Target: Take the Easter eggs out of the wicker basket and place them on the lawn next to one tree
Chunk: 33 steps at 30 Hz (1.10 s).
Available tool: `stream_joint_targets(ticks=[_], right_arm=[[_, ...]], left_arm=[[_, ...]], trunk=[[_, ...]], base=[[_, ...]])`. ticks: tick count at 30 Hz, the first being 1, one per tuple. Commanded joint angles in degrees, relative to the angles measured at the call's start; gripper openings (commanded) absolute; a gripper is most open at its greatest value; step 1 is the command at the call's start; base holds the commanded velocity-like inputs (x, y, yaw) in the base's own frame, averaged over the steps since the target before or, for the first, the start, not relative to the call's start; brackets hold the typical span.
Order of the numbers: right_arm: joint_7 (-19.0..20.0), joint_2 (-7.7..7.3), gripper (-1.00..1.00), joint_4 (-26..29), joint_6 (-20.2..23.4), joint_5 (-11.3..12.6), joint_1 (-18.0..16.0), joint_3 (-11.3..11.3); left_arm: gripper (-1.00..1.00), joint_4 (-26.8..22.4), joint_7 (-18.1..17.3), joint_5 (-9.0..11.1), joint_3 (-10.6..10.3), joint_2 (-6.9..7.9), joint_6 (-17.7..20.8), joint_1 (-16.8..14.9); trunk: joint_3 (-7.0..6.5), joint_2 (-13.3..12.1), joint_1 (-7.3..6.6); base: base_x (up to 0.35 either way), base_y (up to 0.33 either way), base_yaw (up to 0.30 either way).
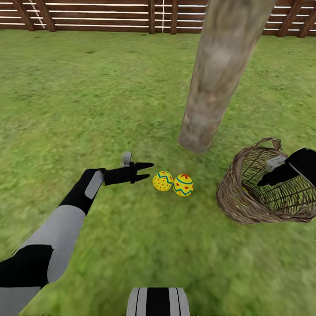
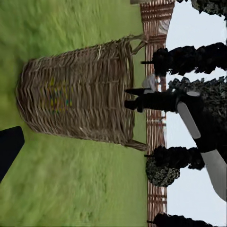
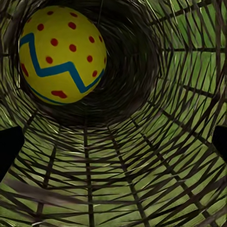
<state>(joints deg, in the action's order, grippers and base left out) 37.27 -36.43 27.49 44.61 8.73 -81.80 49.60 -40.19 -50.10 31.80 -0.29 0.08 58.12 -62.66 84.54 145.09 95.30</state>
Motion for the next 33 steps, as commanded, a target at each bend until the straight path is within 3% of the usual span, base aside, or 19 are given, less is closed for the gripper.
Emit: stream_joint_targets(ticks=[1, 2, 4, 6, 9, 21, 25, 33], right_arm=[[-0.2, -0.1, 1.0, 0.1, 0.3, 0.6, -0.1, 0.4], [-0.2, -0.11, 1.0, 0.1, 0.3, 0.6, -0.1, 0.4], [-0.2, -0.13, 1.0, 0.1, 0.3, 0.6, 0.1, 0.4], [-0.2, -0.18, 1.0, 0.1, 0.3, 0.5, 0.2, 0.3], [-0.3, -0.21, 1.0, 0.0, 0.2, 0.5, 0.2, 0.3], [-0.4, -0.29, 1.0, 0.2, -0.2, 0.8, 0.2, 0.0], [-0.3, -0.31, 1.0, 0.2, -5.1, 0.9, 0.2, 0.0], [-0.3, -0.3, 1.0, 0.3, -10.2, 0.9, 0.2, 0.0]], left_arm=[[1.0, -0.6, 4.0, 2.8, 0.3, -1.04, 0.3, -0.1], [1.0, -0.9, 5.9, 4.3, 0.4, -1.43, 0.3, -0.1], [1.0, -2.1, 12.3, 10.9, 0.6, -2.4, 0.4, -0.3], [1.0, -3.8, 17.7, 15.6, 0.7, -2.71, 0.5, -0.5], [1.0, -7.2, 21.6, 18.4, 0.6, -2.75, 0.5, -0.6], [1.0, -10.1, 22.9, 19.4, -1.0, -1.91, 0.4, -0.7], [1.0, -10.1, 22.9, 19.4, -1.0, -1.74, 0.4, -0.7], [1.0, -10.1, 22.9, 19.2, -1.0, -1.75, 0.4, -0.7]], trunk=[[0.27, 0.0, 0.01], [0.49, 0.0, 0.04], [0.94, 0.1, 0.09], [1.38, 0.1, 0.14], [2.04, 0.1, 0.22], [4.7, 0.3, 0.53], [5.59, 0.4, 0.63], [6.92, 0.4, 0.78]], base=[[0.0, 0.0, 0.0], [0.0, 0.0, 0.0], [0.0, 0.0, 0.0], [0.0, 0.0, 0.0], [0.0, 0.0, 0.0], [0.0, 0.0, 0.0], [0.0, 0.0, 0.0], [0.0, 0.0, 0.0]])
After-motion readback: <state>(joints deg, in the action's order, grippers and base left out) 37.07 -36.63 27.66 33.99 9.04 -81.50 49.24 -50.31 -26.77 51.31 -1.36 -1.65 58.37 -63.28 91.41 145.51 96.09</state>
